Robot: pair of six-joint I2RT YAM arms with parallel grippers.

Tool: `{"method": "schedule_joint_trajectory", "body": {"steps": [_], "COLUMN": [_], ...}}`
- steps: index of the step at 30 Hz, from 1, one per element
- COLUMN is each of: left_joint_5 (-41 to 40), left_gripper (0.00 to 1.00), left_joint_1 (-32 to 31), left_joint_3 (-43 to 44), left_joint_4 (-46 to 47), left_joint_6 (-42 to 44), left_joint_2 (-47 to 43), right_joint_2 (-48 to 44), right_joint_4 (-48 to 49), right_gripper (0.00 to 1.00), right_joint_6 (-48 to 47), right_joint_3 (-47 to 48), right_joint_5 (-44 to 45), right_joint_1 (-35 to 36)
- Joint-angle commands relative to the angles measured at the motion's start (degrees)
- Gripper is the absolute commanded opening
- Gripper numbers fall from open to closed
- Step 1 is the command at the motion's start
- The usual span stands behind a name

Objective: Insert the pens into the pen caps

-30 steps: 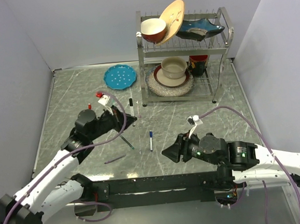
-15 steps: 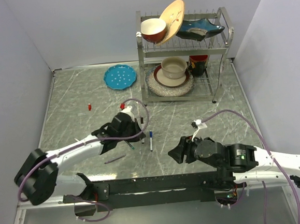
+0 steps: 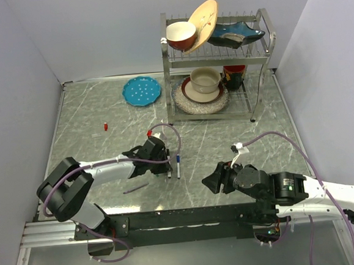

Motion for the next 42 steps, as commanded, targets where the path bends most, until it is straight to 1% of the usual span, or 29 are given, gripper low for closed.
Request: {"method": "schedule_joint_trajectory", "body": {"steps": [1,4,7,11,13,16,17,19,21,22,24,25,26,33,36,38,42], "left_joint_5": [-1.04,-0.95,-3.67,-5.52,-7.09,-12.45,-16.2,-18.69,-18.97,-18.45,-16.43,-15.98,-15.81,-18.79,-19.58,-21.77,-23.01], "left_gripper": [0.18,0.23,0.27,0.39,0.41,0.45,0.48,0.5,0.5,0.5,0.5,0.48,0.47,0.48,0.46,0.45,0.44], "left_joint_1": [-0.39,-0.39,-0.39,-0.39,-0.3,-0.12,0.49,2.59,4.79,7.32,9.71,11.64,12.26,13.06,13.06,13.06,13.06], "left_joint_3": [2.22,3.01,4.94,6.35,6.61,7.05,7.49,7.84,7.5,6.71,5.83,4.95,4.86,8.36,10.65,11.88,13.12], "left_joint_4": [-1.06,-3.25,-5.71,-8.18,-9.24,-12.92,-15.98,-19.16,-21.98,-22.33,-22.34,-22.25,-22.16,-24.97,-27.16,-30.94,-31.74], "left_joint_6": [-2.24,-2.77,-3.03,-4.35,-5.93,-9.0,-10.23,-13.57,-16.04,-16.57,-17.8,-18.15,-18.76,-20.35,-21.31,-23.15,-23.78], "left_joint_2": [0.62,0.01,-0.96,-4.11,-6.13,-9.12,-9.65,-10.97,-11.5,-11.85,-12.3,-12.3,-12.38,-7.48,-3.88,-2.11,0.7], "right_joint_2": [0.31,0.84,1.63,1.99,1.72,1.46,1.37,1.37,1.37,1.37,1.37,1.37,1.46,2.86,3.57,3.66,3.22], "right_joint_4": [0.48,0.92,1.1,1.1,1.19,1.19,1.36,1.62,1.71,1.8,2.33,2.59,2.77,3.38,3.03,3.21,4.08], "right_gripper": [0.66,0.66,0.66,0.66,0.66,0.66,0.66,0.66,0.66,0.66,0.65,0.65,0.65,0.65,0.65,0.65,0.65], "right_joint_6": [0.5,0.32,0.23,0.06,-0.03,-0.12,-0.29,-0.38,-0.39,-0.38,-0.65,-0.73,-1.0,-1.88,-2.14,-2.49,-2.58], "right_joint_3": [0.43,0.52,0.78,0.87,0.87,0.87,0.69,0.43,0.25,0.17,-0.01,-0.01,-0.01,0.43,1.04,1.05,0.43], "right_joint_5": [1.84,1.75,1.75,1.67,1.84,1.84,1.84,1.49,1.4,1.31,1.14,1.05,0.96,1.05,1.75,1.67,1.49], "right_joint_1": [0.0,0.0,0.0,0.0,0.0,0.09,0.0,0.09,0.0,0.0,0.0,0.09,0.0,0.0,0.0,-0.09,0.0]}}
